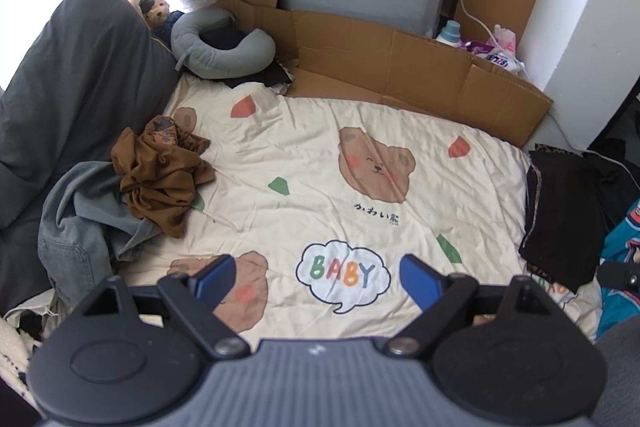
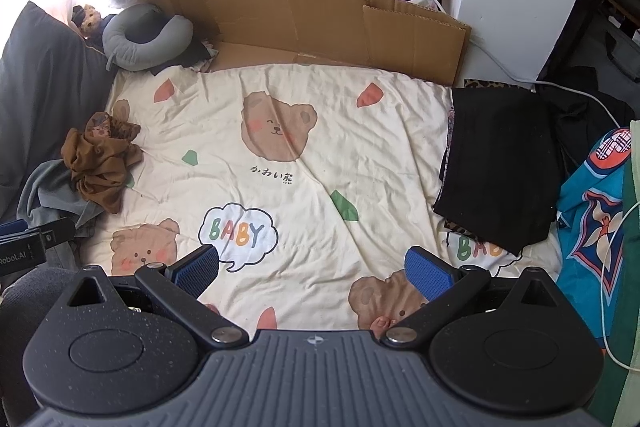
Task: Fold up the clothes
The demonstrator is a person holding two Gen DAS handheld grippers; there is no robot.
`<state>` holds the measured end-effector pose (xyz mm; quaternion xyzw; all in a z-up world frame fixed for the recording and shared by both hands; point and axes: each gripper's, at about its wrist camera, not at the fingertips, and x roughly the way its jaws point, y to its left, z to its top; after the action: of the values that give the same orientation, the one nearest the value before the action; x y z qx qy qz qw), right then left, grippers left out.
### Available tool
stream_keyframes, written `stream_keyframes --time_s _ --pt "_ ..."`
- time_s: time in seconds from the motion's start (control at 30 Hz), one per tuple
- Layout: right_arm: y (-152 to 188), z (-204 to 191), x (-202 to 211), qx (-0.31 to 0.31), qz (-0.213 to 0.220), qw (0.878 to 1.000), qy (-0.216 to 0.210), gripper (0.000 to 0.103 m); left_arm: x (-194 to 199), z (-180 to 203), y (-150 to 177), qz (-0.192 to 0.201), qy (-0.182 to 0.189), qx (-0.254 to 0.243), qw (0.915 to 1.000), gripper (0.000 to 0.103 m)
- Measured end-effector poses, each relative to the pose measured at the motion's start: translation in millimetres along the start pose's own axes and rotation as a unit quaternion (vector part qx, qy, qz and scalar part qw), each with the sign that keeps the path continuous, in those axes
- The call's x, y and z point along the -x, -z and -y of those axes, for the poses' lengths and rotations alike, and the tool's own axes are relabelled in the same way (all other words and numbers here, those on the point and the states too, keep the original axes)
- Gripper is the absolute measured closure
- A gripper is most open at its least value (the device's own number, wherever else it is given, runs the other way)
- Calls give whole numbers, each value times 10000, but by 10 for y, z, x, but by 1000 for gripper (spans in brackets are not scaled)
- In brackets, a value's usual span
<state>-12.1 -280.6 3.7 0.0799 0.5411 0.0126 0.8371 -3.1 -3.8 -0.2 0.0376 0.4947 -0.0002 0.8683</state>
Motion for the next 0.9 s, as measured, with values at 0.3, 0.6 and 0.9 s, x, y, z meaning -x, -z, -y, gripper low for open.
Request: stream_keyframes --time_s 0.3,0.6,0.9 --pt "-10 -8 6 -77 15 9999 145 1 43 36 9 85 3 -110 9999 7" --pt "-17 14 77 -39 61 9993 364 1 143 78 -20 160 168 -264 9994 4" --pt "-99 17 234 -57 300 9985 449 1 310 26 -136 322 210 -423 9984 2"
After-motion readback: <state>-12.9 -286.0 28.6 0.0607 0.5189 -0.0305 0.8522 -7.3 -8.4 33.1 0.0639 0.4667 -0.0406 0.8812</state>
